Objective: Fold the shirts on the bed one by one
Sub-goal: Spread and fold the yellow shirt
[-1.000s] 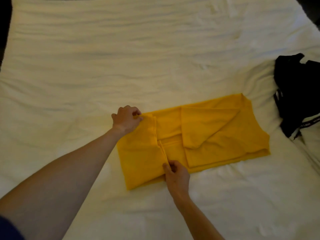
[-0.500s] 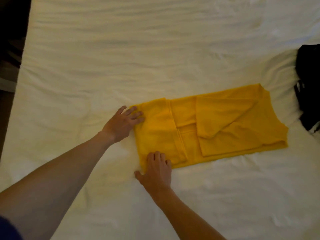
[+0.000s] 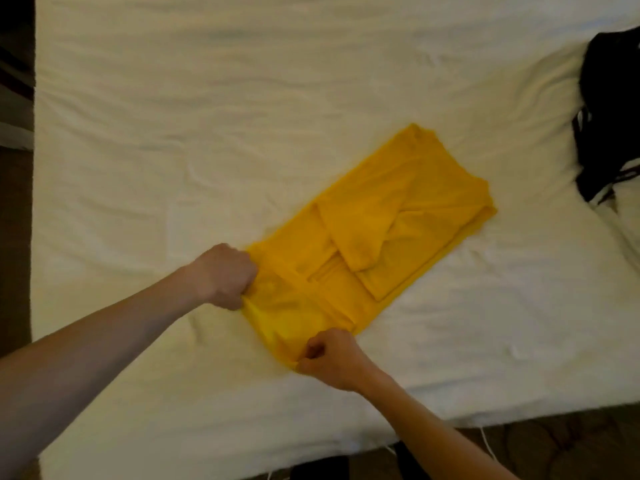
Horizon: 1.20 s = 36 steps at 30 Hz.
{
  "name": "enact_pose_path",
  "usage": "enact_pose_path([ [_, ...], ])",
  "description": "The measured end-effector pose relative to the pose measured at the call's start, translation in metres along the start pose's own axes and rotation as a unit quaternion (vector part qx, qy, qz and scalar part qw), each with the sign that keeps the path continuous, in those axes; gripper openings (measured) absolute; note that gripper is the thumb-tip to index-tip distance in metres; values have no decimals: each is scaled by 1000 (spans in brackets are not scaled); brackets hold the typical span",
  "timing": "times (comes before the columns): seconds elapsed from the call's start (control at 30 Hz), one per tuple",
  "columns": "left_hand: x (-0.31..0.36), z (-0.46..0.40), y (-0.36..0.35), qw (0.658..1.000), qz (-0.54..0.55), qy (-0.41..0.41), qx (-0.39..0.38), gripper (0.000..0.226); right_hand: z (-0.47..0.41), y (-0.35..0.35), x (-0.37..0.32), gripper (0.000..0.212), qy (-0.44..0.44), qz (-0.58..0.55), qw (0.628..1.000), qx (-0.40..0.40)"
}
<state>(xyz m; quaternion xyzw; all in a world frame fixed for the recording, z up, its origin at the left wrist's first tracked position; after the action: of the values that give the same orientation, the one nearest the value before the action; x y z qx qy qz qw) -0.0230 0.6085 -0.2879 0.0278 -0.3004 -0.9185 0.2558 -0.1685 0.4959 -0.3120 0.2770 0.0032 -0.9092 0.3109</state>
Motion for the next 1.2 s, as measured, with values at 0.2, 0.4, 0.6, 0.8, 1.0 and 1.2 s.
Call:
enact_pose_path([
  [0.2,37,7,11,953,257,-72,-141,24,53,3,26,14,-25,-121,973,-197],
  [0.4,-43,-87,124,758,597,25,263,15,17,192,74,14,-36,-327,927,182],
  [0.6,-75,-132,105,723,585,200,308,19,-18,245,102,15,-75,-257,921,283],
  [0.8,-88,-127,149,692,558,215,404,22,-10,288,111,14,-38,-288,869,400],
  [1.0,-49,-137,171,798,371,246,405,59,-3,246,144,49,-135,-389,823,392],
  [1.2,60,-206,212,970,92,-11,224,85,-17,144,142,26,-113,-460,853,216],
])
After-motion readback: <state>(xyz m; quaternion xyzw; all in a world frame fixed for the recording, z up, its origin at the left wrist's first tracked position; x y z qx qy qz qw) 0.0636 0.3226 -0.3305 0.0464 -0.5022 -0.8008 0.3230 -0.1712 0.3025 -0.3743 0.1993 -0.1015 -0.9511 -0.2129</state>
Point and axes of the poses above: each hand's wrist, its own z-axis away from the middle knuckle, its own y-axis out of the back of the hand, x = y × z, the point moved 10 cm from there along -z, towards the middle knuckle, and after that the axes turned 8 degrees about -y, right-handed, at the moved point
